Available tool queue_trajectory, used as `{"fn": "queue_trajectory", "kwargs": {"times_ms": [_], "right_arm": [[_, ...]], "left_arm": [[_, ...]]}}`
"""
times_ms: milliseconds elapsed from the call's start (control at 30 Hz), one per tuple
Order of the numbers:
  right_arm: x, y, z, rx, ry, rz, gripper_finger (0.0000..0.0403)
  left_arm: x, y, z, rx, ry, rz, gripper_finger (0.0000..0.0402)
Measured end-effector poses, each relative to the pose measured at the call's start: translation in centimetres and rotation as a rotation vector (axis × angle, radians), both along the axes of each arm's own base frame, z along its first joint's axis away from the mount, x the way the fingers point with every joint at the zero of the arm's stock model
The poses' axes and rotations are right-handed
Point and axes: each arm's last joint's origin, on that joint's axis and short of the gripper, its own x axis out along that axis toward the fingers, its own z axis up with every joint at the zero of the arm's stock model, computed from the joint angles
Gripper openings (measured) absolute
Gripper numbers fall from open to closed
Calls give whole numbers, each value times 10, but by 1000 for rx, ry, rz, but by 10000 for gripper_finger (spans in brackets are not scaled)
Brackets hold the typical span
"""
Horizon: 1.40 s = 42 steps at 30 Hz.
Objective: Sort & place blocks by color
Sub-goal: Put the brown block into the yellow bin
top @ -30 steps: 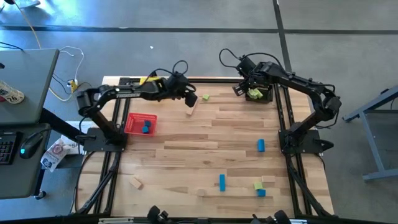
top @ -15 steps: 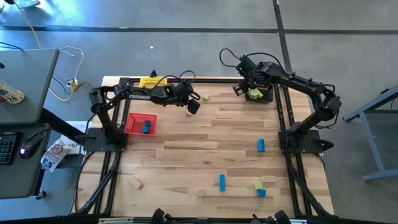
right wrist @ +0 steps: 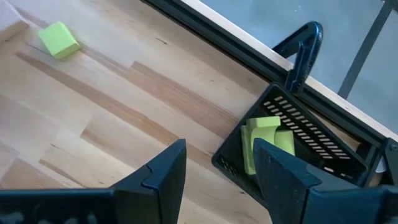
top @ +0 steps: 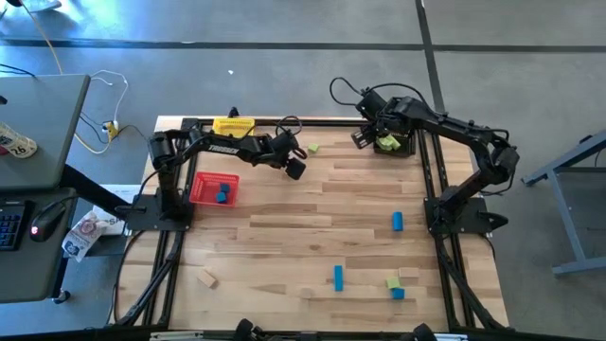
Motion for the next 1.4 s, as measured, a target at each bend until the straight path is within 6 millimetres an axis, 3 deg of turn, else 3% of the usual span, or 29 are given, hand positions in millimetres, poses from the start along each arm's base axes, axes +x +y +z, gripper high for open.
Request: {"fn": "queue_trajectory", "kwargs": {"times_ms": [400,700,867,1067,1400], "right_arm": [[8,8,1,-15,-14,35,172],[18,26,0,26,-24,93,172],[23,45,-3,125,-28,116,172],[26,73,-6,216,30,134,172],[31,125,-7,244,120,162,172]], "left_arm": [[4,-1,-15,24,58,-44,220],[7,-7,-15,69,113,-182,106],[7,-9,-14,76,131,-236,98],[-1,-14,0,62,156,-279,98],[-21,-22,47,149,235,-311,98]]}}
